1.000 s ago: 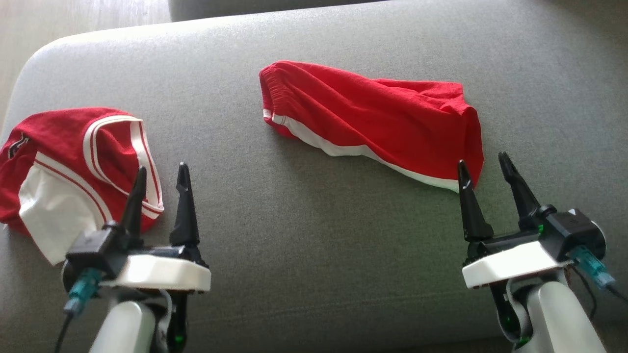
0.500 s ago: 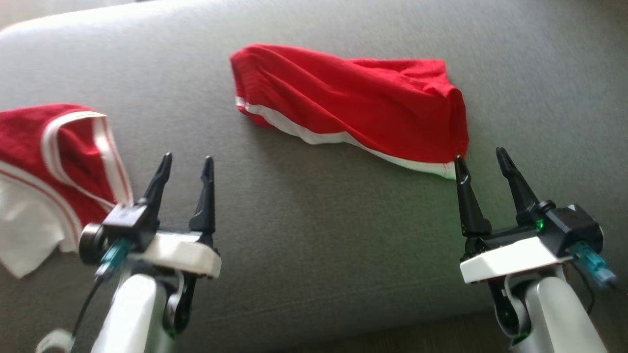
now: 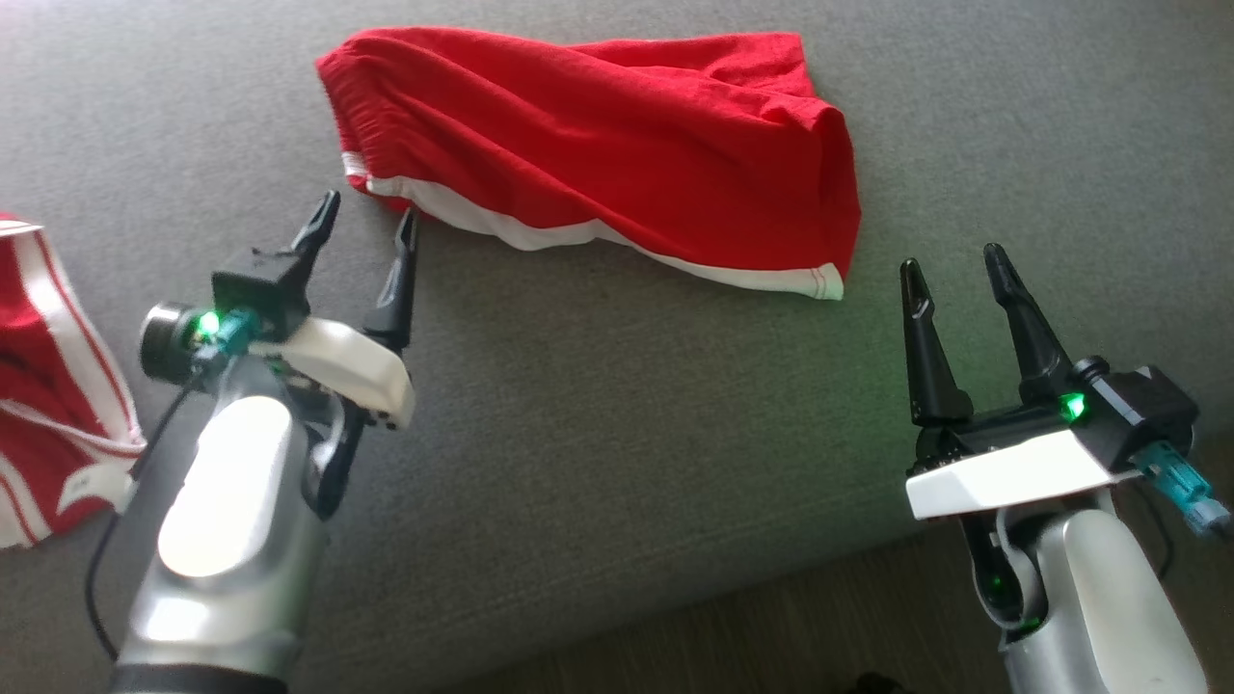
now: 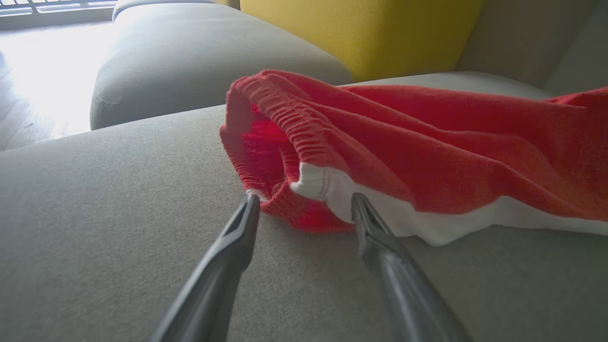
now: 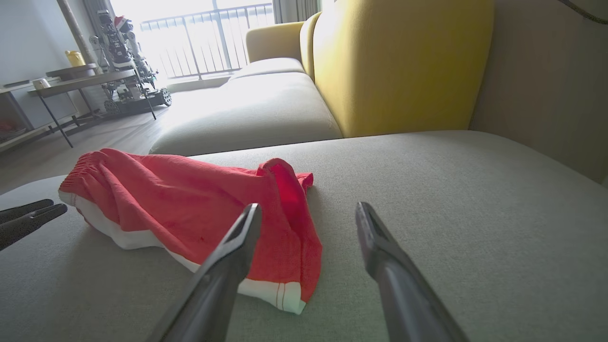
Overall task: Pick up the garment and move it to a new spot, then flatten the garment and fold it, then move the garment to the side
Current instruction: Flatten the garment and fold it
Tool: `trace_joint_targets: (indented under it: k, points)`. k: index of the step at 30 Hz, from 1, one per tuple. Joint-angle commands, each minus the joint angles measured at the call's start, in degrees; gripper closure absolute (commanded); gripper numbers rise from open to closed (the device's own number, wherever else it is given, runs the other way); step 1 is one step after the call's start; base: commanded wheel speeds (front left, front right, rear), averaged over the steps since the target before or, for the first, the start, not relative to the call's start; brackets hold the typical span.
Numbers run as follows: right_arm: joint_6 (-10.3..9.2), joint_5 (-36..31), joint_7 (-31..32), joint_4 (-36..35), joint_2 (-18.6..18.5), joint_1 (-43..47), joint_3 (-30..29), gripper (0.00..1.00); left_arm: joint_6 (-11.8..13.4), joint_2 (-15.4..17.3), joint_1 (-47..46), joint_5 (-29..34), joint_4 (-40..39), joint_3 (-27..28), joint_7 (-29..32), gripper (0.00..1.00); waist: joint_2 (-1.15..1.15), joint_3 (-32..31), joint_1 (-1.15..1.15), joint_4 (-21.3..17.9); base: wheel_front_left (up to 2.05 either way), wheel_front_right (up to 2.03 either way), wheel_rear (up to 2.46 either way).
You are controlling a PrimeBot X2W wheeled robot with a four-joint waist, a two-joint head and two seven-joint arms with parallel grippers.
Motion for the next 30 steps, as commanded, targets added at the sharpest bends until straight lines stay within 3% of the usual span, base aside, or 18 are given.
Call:
trace_joint_targets:
  k: [1,17,18,19,21,22,30]
  points:
    - [-0.01,0.4,-0.5,-1.7,0.3,-1.5,1.3,0.00,-0.2,2.1,-2.8,-0.3,-0.5,1.7,-0.5,0.00,0.00,0.5,0.00,-0.8,0.00,0.00,0.00]
    - [-0.01,0.9,-0.5,-0.8,0.3,-2.6,1.2,0.00,-1.1,3.6,-7.1,-1.0,3.9,-0.6,-1.3,0.00,0.00,1.4,0.00,-2.2,0.00,0.00,0.00]
    - [-0.01,1.0,-0.5,-0.8,0.3,-2.6,1.2,0.00,-1.2,3.7,-7.2,-1.1,4.0,-0.8,-1.3,0.17,0.00,1.4,0.00,-2.2,0.00,0.00,0.00]
    - [-0.01,1.1,-0.5,-0.7,0.3,-2.6,1.2,0.00,-1.2,3.6,-7.4,-1.6,4.0,-0.8,-1.3,0.51,0.00,1.5,0.00,-2.2,0.00,0.00,0.00]
    - [-0.01,1.1,-0.5,-0.4,0.3,-2.5,1.3,0.00,-1.3,3.7,-7.7,-1.7,3.9,-1.4,-1.3,0.87,0.00,1.4,0.00,-2.1,0.00,0.00,0.00]
    - [-0.01,1.1,-0.5,-0.3,0.3,-2.5,1.3,0.00,-1.4,3.8,-7.8,-1.7,3.9,-1.7,-1.3,1.00,0.00,1.3,0.00,-2.0,0.00,0.00,0.00]
    - [-0.01,0.7,-0.5,1.3,0.3,-2.4,0.7,0.00,-1.6,4.8,-6.8,-2.5,2.5,-4.4,-1.3,1.00,0.00,-0.5,0.00,-0.9,0.00,0.00,0.00]
